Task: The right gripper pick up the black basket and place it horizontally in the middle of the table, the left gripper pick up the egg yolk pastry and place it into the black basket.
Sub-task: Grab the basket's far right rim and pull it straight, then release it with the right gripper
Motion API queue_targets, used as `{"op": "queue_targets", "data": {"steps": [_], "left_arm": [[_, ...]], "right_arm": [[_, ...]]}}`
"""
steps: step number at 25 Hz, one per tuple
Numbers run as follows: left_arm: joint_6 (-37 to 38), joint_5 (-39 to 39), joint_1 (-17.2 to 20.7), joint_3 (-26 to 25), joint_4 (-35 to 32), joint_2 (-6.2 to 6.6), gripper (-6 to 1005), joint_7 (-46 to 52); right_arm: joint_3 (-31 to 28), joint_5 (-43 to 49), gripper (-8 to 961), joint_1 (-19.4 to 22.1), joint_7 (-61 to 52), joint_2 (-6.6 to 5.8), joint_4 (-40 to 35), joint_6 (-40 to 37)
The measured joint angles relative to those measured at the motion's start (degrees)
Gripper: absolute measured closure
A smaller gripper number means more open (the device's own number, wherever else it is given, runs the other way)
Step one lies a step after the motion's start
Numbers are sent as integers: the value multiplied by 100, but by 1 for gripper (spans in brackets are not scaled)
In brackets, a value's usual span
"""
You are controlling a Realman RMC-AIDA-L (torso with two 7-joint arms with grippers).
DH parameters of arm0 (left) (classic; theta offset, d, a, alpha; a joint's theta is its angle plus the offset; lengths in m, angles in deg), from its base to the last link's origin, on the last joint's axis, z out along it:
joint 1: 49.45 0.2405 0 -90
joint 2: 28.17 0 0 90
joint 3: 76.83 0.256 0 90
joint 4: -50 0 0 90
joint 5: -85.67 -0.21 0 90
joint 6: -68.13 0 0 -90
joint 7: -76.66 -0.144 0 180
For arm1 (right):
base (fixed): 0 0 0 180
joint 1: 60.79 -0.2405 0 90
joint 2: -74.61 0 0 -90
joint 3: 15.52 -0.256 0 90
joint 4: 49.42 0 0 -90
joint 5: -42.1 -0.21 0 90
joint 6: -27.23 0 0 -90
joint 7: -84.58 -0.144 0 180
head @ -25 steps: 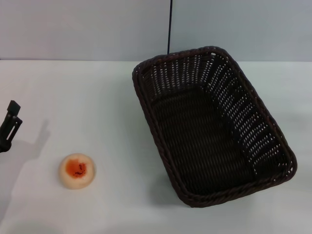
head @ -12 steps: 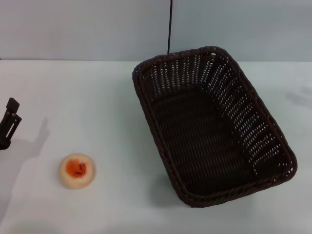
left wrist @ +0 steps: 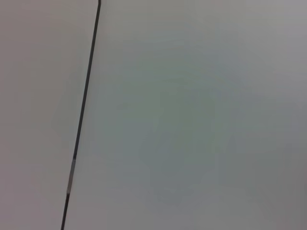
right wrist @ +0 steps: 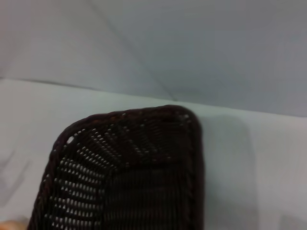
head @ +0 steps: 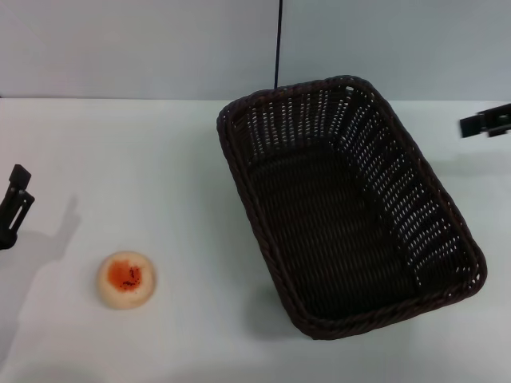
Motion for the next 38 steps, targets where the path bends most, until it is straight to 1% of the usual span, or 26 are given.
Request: {"op": "queue_targets", "data": {"steps": [2, 3, 5, 8, 12, 13, 17, 22, 23, 26, 28, 36, 38], "left_arm": [[-5, 4, 6, -1, -10, 0, 186, -1], [-7, 6, 8, -5, -15, 0, 186, -2], [-8, 7, 10, -8, -17, 1, 186, -2], [-14, 14, 7, -10, -17, 2, 186, -4], [-18, 15, -14, -10, -16, 3, 187, -6], [-27, 15, -17, -8, -16, 3, 187, -7], [-57, 15, -18, -8, -16, 3, 187, -7], [-67, 15, -2, -9, -8, 3, 187, -8], [-68, 14, -2, -8, -4, 3, 187, -9], [-68, 11, -9, 6, 1, -1, 187, -9], [-68, 6, -24, 16, 2, -7, 187, -9], [-174, 10, -13, -5, -4, -7, 187, -8], [-248, 11, -24, -6, -4, -6, 187, -8]], "right_arm": [[155, 23, 344, -97, -6, 48, 166, 80], [378, 101, 345, -204, -32, 74, 395, 243], [467, 150, 349, -248, -53, 88, 498, 336], [749, 267, 354, -422, -106, 157, 963, 737], [947, 278, 361, -516, -143, 194, 1219, 1016], [1006, 280, 363, -547, -164, 228, 1289, 1155], [1021, 282, 370, -568, -166, 269, 1325, 1288], [1032, 285, 379, -643, -167, 277, 1565, 1582], [1072, 286, 381, -713, -153, 277, 1730, 1663], [1178, 287, 386, -776, -147, 278, 1854, 1747], [1337, 289, 390, -830, -150, 317, 1879, 1804], [1585, 291, 404, -906, -146, 349, 1909, 1896], [1625, 291, 446, -922, -146, 357, 1918, 1895]]}}
